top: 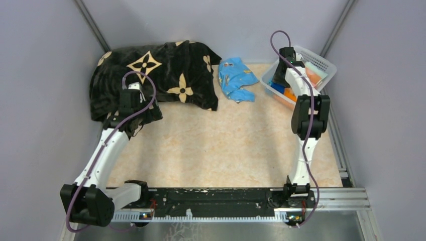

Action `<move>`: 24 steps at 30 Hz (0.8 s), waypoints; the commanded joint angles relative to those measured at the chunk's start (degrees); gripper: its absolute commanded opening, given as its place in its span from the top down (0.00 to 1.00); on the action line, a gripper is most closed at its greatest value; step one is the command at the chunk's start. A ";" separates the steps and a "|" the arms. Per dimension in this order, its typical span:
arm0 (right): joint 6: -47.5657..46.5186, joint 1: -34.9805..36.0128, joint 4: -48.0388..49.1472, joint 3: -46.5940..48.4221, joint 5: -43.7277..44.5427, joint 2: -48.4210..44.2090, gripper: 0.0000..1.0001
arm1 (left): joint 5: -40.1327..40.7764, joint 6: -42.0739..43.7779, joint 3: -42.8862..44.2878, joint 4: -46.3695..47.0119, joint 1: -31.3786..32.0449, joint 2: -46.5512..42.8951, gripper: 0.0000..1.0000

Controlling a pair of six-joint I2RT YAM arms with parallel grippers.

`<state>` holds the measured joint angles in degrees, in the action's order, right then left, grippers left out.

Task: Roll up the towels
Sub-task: Place the towel in the bin, then reset both arms

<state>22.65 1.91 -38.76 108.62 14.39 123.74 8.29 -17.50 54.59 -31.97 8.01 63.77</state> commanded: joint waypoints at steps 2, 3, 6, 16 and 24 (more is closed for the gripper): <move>1.19 -0.20 0.46 -0.72 -0.53 -6.13 0.47 | -1.07 0.64 -0.36 0.57 -0.45 -1.53 0.01; 1.30 -0.26 0.26 -0.77 -0.55 -6.23 0.44 | -1.09 0.66 -0.36 0.62 -0.45 -1.57 0.01; 1.67 -0.33 -0.05 -1.07 -0.68 -6.45 0.37 | -1.09 0.74 -0.44 0.66 -0.45 -2.02 0.01; 0.55 -0.36 0.23 -7.32 -1.97 -19.42 0.24 | -2.84 0.92 -0.48 1.16 -0.47 -4.75 0.01; -1.75 -0.46 5.75 -27.82 -4.08 -44.72 0.23 | -5.00 2.27 -1.36 3.58 -0.28 -13.30 0.01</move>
<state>22.68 1.69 -37.45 87.57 11.31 92.05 5.06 -16.73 53.63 -31.09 7.94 54.92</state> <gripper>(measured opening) 0.771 0.990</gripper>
